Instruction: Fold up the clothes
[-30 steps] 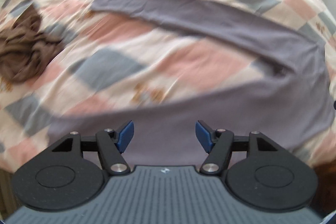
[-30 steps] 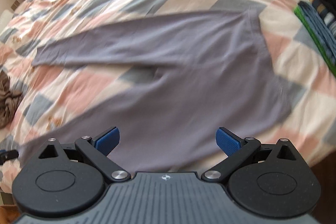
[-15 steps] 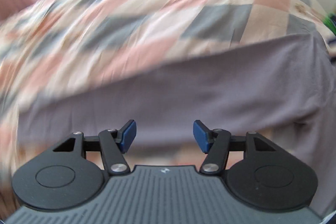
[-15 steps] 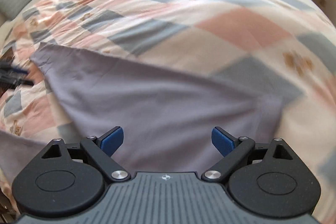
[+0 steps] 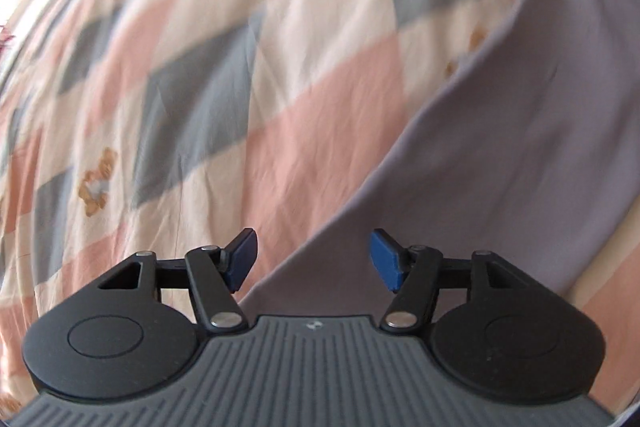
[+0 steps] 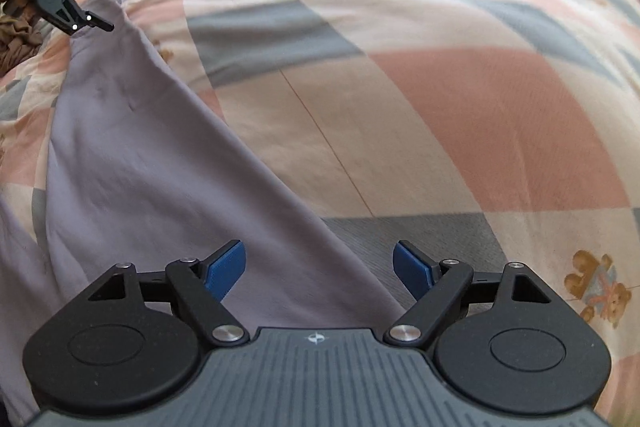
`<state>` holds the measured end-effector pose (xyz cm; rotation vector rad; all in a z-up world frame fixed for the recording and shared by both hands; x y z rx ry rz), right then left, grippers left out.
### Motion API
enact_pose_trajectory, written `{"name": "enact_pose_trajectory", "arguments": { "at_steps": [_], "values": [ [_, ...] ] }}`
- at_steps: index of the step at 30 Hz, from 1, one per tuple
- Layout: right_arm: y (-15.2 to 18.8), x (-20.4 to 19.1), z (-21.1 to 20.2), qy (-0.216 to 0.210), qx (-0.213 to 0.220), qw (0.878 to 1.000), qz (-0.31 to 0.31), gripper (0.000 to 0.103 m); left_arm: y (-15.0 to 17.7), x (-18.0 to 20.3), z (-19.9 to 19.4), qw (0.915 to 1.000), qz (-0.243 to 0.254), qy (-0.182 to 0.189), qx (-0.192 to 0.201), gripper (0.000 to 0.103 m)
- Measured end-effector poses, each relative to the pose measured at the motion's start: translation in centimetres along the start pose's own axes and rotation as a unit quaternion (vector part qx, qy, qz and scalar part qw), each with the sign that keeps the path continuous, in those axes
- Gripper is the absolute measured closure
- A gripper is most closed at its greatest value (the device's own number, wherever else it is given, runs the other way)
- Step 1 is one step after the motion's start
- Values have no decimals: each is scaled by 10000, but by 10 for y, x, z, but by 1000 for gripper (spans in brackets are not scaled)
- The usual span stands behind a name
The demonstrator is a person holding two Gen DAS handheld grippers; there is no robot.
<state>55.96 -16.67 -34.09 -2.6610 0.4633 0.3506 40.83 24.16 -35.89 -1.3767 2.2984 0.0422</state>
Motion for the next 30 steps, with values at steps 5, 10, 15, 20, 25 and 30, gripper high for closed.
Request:
{"name": "enact_pose_trajectory", "arguments": {
  "at_steps": [5, 10, 15, 20, 25, 30],
  "values": [
    [3, 11, 16, -114, -220, 9995, 177, 35, 13, 3, 28, 9989, 251, 271, -288, 90],
    [-1, -1, 2, 306, -22, 9995, 31, 101, 23, 9, 10, 9975, 588, -371, 88, 103],
    [8, -48, -47, 1282, 609, 9895, -286, 103, 52, 4, -66, 9919, -192, -1001, 756, 103],
    [36, -126, -109, 2203, 1284, 9658, -473, 103, 112, 34, -173, 9819, -865, -1216, 1164, 103],
    [96, -202, -127, 2654, 1238, 9559, -240, 103, 168, 110, -237, 9815, -1359, -833, 1058, 103],
    [176, -253, -80, 2760, 441, 9601, 15, 103, 228, 208, -233, 9874, -1510, -206, 432, 103]
  ]
}}
Point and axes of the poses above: each gripper's, at about its wrist camera, not at the fingertips, and z roughly the way its jaws point, x to its right, y to its underside, the point moved 9 cm from there along z, roughly the way its jaws point, and after that the axes turned 10 degrees about -y, right-handed, at the moved point
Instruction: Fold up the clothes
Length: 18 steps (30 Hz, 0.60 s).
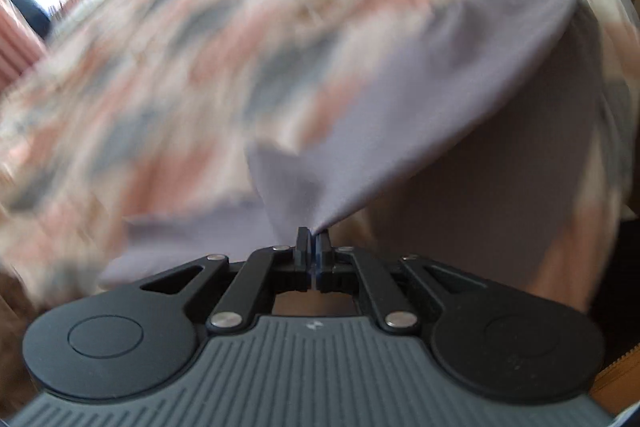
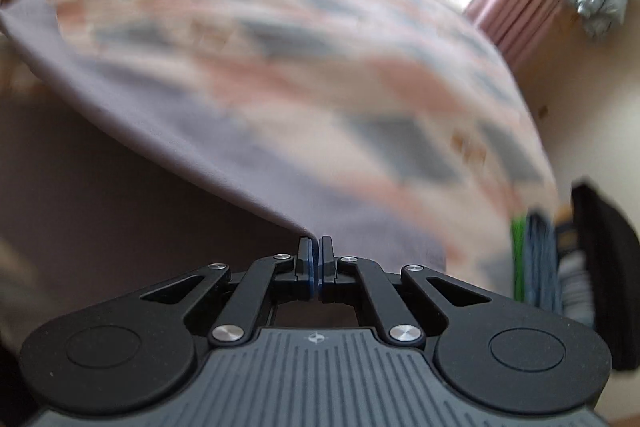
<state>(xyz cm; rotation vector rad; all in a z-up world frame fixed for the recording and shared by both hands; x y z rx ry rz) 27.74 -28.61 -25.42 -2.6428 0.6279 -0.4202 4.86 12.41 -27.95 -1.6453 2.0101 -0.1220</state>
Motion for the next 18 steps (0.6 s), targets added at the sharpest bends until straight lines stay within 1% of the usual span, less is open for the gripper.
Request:
{"name": "enact_pose_trajectory", "arguments": {
  "at_steps": [2, 4, 5, 6, 7, 8, 9, 10, 11, 12, 13, 14, 15, 16, 17, 18],
  "values": [
    [32, -18, 19, -17, -448, 9990, 20, 103, 24, 23, 12, 9995, -133, 51, -270, 103],
    [55, -27, 37, -56, -827, 9964, 171, 103, 41, 35, 20, 9976, -403, 102, -547, 103],
    [61, -27, 42, -83, -935, 9949, 361, 103, 45, 35, 19, 9963, -600, 97, -611, 101],
    [64, -24, 43, -105, -925, 9933, 678, 103, 48, 35, 17, 9945, -810, 106, -657, 98],
    [63, -18, 40, -156, -783, 9901, 1153, 100, 49, 32, 13, 9919, -1063, 113, -683, 95],
    [61, -7, 35, -282, -517, 9809, 1853, 84, 49, 28, 9, 9884, -1350, 118, -687, 94],
    [58, 5, 29, -432, -212, 9640, 2616, 64, 48, 21, 5, 9840, -1636, 143, -693, 94],
    [58, 19, 24, -591, 167, 9380, 3412, 58, 47, 14, 2, 9786, -1930, 154, -698, 93],
    [61, 34, 19, -791, 574, 9008, 4230, 55, 45, 6, 0, 9719, -2245, 137, -699, 93],
    [67, 47, 18, -1012, 933, 8535, 5026, 55, 44, 0, -3, 9636, -2578, 144, -692, 93],
    [75, 58, 23, -1161, 1150, 8086, 5653, 55, 40, -11, -2, 9521, -2979, 179, -665, 93],
    [83, 67, 29, -1275, 1311, 7635, 6194, 55, 38, -21, -2, 9376, -3412, 195, -634, 93],
    [92, 76, 36, -1382, 1465, 7144, 6702, 55, 39, -31, -3, 9212, -3838, 187, -607, 91],
    [99, 82, 43, -1429, 1536, 6816, 7011, 55, 40, -43, -2, 9034, -4247, 171, -576, 87],
    [106, 85, 51, -1451, 1571, 6561, 7237, 53, 41, -57, 2, 8841, -4640, 101, -555, 84],
    [108, 88, 55, -1453, 1603, 6446, 7333, 53, 46, -71, 6, 8647, -4994, -23, -544, 80]
  ]
}}
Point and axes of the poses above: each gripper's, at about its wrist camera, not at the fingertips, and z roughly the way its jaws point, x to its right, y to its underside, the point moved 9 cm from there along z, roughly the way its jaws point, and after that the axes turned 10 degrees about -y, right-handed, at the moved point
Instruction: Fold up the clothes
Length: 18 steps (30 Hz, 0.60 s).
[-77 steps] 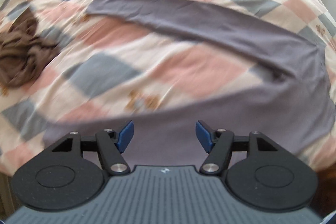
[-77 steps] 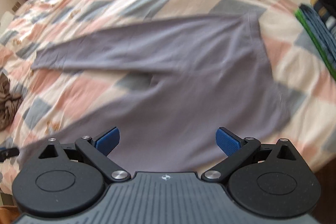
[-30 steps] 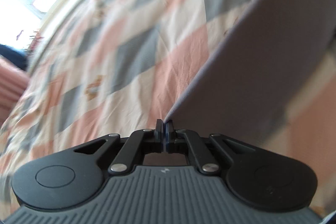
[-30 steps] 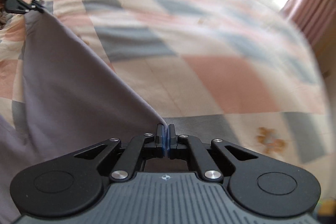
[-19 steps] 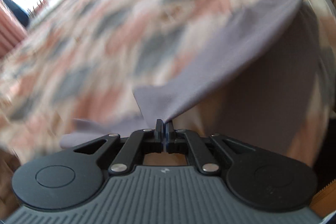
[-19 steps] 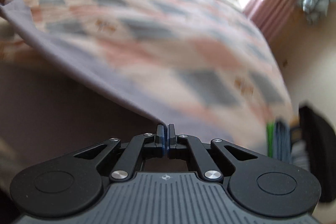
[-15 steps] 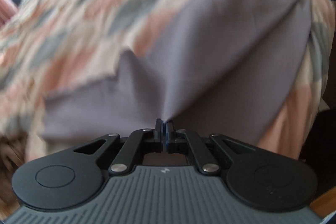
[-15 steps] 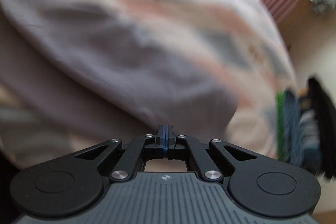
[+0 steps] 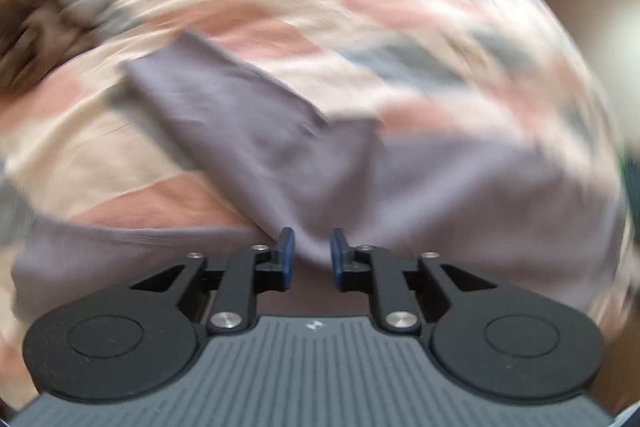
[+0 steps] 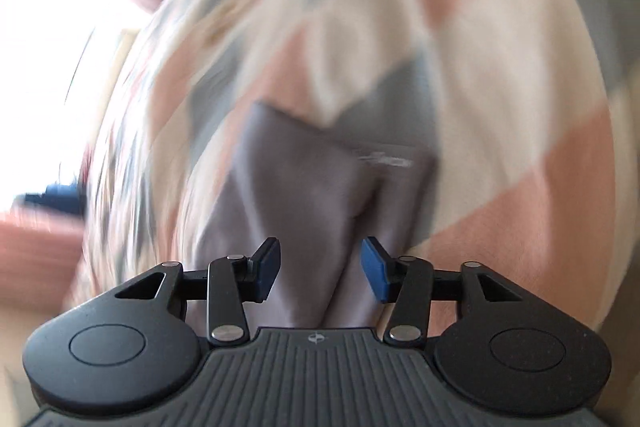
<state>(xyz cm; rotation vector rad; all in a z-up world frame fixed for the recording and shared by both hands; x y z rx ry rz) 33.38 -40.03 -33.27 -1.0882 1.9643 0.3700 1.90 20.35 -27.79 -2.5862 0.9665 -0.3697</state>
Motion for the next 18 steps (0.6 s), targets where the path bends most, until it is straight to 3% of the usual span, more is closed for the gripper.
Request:
{"name": "enact_pose_trajectory", "arguments": {
  "at_steps": [3, 6, 10, 12, 14, 15, 18],
  "values": [
    [-5, 4, 10, -31, 104, 9998, 154, 53, -26, -42, 9, 9917, -1272, -84, 149, 80],
    [-10, 11, 20, 71, 134, 9996, 239, 53, -50, -78, 31, 9701, -2411, -14, 259, 80],
    [-11, 19, 24, 34, 233, 9985, 487, 53, -74, -100, 70, 9467, -3205, 159, 258, 73],
    [-13, 23, 24, 19, 276, 9979, 584, 53, -79, -107, 88, 9374, -3471, 182, 210, 76],
    [-14, 26, 22, 9, 306, 9978, 582, 56, -85, -108, 98, 9351, -3530, 202, 248, 97],
    [-14, 27, 20, 36, 295, 9982, 521, 73, -90, -106, 98, 9374, -3465, 171, 307, 103],
    [-21, 18, 14, 88, 294, 9993, 213, 94, -107, -96, 60, 9501, -2974, 143, 931, 103]
  ]
}}
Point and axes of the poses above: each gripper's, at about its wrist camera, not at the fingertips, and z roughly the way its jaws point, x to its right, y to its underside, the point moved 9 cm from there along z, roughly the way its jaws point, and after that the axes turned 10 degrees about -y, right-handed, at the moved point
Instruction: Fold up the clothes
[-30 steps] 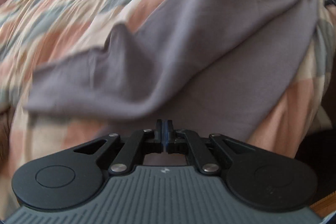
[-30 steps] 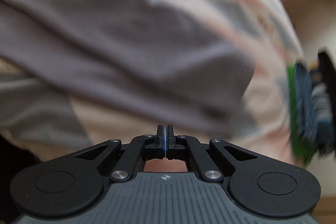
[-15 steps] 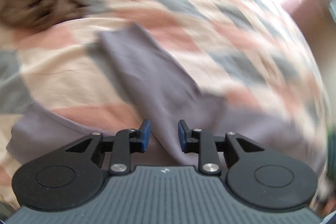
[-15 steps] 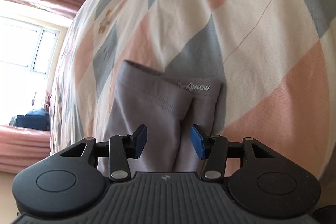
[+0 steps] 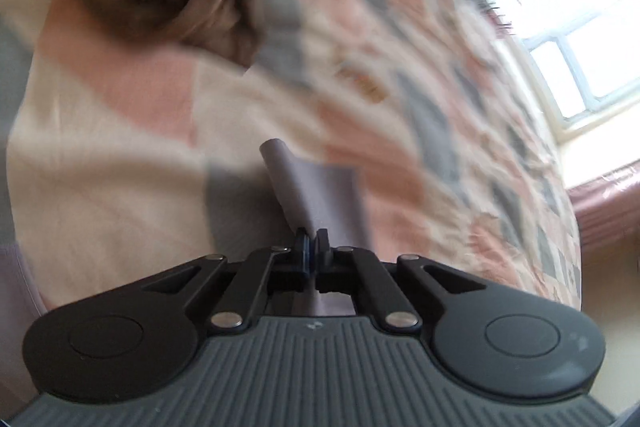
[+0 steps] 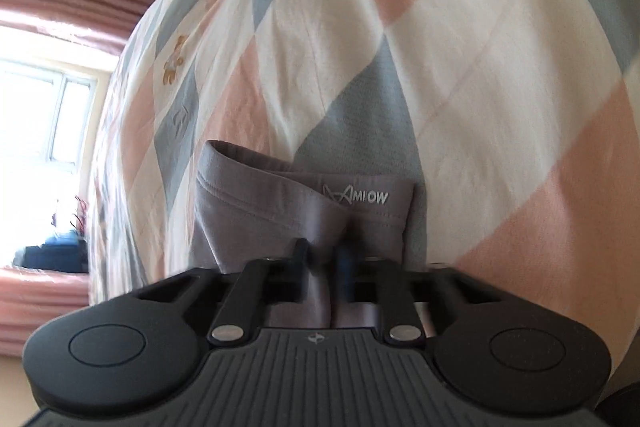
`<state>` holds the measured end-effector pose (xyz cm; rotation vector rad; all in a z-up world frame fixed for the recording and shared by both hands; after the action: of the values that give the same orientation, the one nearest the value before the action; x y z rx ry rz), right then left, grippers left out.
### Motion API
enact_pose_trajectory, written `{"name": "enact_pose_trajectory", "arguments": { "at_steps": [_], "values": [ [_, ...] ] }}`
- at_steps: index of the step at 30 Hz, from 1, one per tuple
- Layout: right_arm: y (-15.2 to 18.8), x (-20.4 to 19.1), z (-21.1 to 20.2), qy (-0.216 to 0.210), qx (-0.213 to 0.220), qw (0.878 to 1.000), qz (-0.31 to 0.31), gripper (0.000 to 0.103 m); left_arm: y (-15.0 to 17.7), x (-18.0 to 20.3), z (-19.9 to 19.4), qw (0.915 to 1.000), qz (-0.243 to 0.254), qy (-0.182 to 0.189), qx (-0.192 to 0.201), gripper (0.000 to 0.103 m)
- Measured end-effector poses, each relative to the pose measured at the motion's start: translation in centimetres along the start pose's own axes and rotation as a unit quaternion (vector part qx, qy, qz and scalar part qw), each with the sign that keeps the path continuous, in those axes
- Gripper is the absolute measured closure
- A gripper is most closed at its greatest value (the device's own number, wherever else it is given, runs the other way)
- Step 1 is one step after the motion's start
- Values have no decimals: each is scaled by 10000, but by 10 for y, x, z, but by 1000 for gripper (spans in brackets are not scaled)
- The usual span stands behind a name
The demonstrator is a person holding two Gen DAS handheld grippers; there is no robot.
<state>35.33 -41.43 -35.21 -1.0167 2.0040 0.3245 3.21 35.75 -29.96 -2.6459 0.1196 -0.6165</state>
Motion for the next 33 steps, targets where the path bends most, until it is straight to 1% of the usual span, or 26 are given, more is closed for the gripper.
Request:
{"name": "enact_pose_trajectory", "arguments": {
  "at_steps": [2, 4, 6, 8, 9, 11, 13, 14, 15, 16, 19, 21, 23, 26, 29, 33],
  "values": [
    [-8, -13, -8, -61, 39, 9996, -268, 94, -9, 2, -43, 9990, 164, 84, 403, 103],
    [-13, -23, -19, -105, 16, 9989, -447, 95, -18, 2, -89, 9962, 280, 153, 807, 103],
    [-16, -31, -31, -137, -59, 9982, -588, 95, -19, -14, -124, 9939, 297, 20, 1064, 103],
    [-17, -36, -39, -154, -185, 9973, -693, 95, -9, -39, -141, 9932, 251, -232, 1111, 103],
    [-17, -36, -41, -126, -249, 9968, -750, 95, 0, -52, -143, 9933, 264, -375, 1063, 103],
    [-15, -29, -41, 63, -366, 9954, -882, 95, 23, -83, -133, 9923, 326, -830, 859, 103],
    [-16, -14, -32, 348, -471, 9951, -796, 94, 49, -116, -109, 9892, 431, -1311, 500, 103],
    [-15, -7, -28, 395, -542, 9953, -696, 91, 61, -131, -94, 9874, 435, -1502, 260, 103],
    [-14, -2, -24, 429, -595, 9951, -660, 90, 71, -143, -82, 9854, 441, -1641, 105, 103],
    [-13, -1, -22, 482, -627, 9943, -712, 88, 75, -149, -74, 9842, 476, -1704, 54, 103],
    [-13, -9, -24, 456, -710, 9920, -933, 87, 69, -141, -74, 9829, 675, -1697, 246, 103],
    [-16, -18, -27, 390, -751, 9899, -1139, 91, 60, -130, -84, 9834, 786, -1573, 449, 103],
    [-19, -30, -30, 265, -777, 9881, -1304, 91, 50, -123, -99, 9845, 803, -1429, 624, 103],
    [-22, -41, -34, 130, -790, 9882, -1307, 92, 42, -119, -115, 9839, 824, -1377, 782, 103],
    [-23, -30, -36, 364, -816, 9886, -1212, 93, 46, -121, -113, 9834, 824, -1445, 725, 103],
    [-17, 1, -28, 830, -951, 9871, -982, 93, 59, -133, -100, 9792, 984, -1694, 525, 103]
  ]
}}
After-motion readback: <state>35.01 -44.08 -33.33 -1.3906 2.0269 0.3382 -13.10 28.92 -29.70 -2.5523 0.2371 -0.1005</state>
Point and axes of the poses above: each gripper's, at about its wrist camera, not at the fingertips, and z roughly the way its jaws point, x to its right, y to its underside, the point moved 9 cm from there along z, roughly the way its jaws point, and after that the axes turned 10 degrees about -y, right-handed, at the moved point
